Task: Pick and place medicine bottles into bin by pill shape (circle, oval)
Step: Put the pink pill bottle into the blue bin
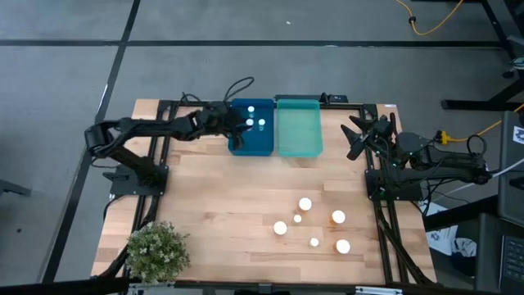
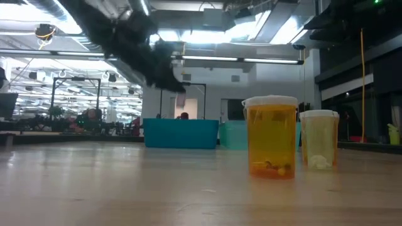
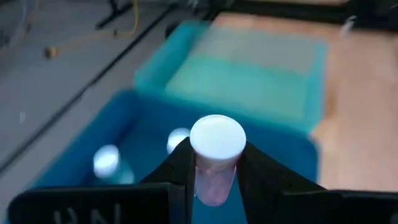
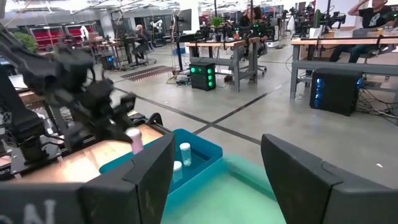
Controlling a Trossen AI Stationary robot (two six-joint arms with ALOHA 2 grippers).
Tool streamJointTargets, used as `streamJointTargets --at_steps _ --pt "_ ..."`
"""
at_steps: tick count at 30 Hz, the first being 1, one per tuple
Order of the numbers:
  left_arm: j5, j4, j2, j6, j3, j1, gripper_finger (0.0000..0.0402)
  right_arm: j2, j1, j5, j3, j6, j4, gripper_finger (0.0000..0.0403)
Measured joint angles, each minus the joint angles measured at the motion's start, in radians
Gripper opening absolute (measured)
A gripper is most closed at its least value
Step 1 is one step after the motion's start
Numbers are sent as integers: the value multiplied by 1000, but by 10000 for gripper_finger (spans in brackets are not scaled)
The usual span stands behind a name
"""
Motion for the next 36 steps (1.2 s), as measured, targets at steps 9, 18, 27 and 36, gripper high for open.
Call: streamJointTargets --at_steps 9,18,27,36 --pt "-19 184 176 -39 -26 64 78 0 0 -1 0 -3 -7 240" --pt "-22 193 238 -39 -26 116 78 0 0 -1 0 1 -53 240" --pt "-22 194 238 -16 -26 116 78 0 0 -1 0 1 -49 240" --pt "-27 198 238 -12 0 116 78 0 0 0 0 1 -48 240"
